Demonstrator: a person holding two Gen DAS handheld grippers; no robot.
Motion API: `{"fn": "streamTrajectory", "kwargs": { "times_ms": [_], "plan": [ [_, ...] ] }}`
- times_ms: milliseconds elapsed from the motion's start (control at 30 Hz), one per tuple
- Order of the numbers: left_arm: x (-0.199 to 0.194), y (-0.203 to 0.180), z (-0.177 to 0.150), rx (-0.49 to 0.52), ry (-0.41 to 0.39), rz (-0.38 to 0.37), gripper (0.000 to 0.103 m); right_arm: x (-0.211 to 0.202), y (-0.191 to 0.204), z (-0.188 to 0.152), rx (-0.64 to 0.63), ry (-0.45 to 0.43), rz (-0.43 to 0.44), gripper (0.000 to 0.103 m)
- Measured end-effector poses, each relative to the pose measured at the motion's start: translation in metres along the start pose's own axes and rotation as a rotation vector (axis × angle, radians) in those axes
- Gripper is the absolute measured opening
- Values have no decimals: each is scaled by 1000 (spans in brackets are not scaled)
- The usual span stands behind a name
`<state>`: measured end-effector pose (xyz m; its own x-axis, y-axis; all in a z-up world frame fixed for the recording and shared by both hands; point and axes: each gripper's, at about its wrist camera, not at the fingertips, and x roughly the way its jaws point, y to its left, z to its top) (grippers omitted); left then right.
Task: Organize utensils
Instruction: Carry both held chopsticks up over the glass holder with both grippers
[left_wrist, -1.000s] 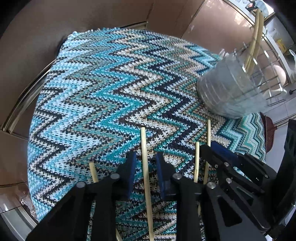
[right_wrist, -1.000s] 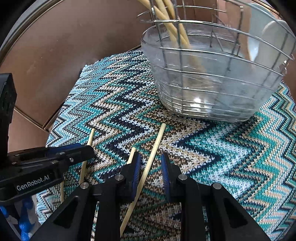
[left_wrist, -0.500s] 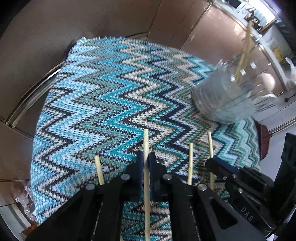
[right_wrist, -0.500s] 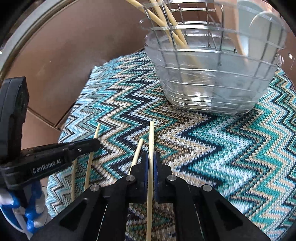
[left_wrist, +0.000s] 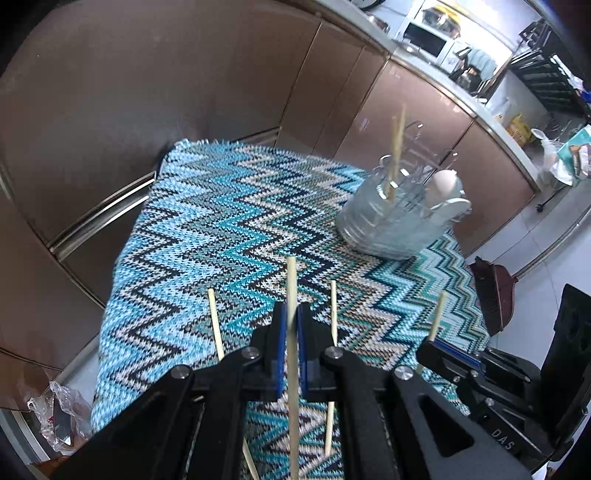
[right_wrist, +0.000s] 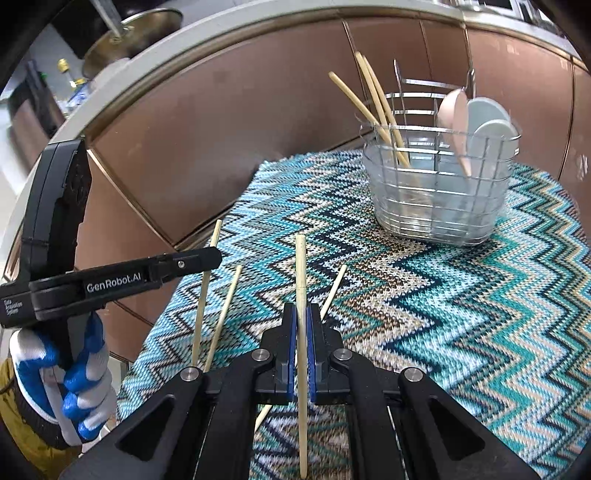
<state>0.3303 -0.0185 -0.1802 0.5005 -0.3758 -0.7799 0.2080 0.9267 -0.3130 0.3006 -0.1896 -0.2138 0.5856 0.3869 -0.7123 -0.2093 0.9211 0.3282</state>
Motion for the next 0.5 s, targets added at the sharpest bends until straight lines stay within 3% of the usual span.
{"fn": "streamTrajectory", "kwargs": {
  "times_ms": [300, 500],
  "plan": [
    [-56, -22, -11, 30, -113, -24, 5, -64, 14, -12, -45, -110, 4, 5],
    [-97, -53, 12, 69, -244, -68, 5, -107, 16, 11, -83, -234, -6, 5]
  ]
}}
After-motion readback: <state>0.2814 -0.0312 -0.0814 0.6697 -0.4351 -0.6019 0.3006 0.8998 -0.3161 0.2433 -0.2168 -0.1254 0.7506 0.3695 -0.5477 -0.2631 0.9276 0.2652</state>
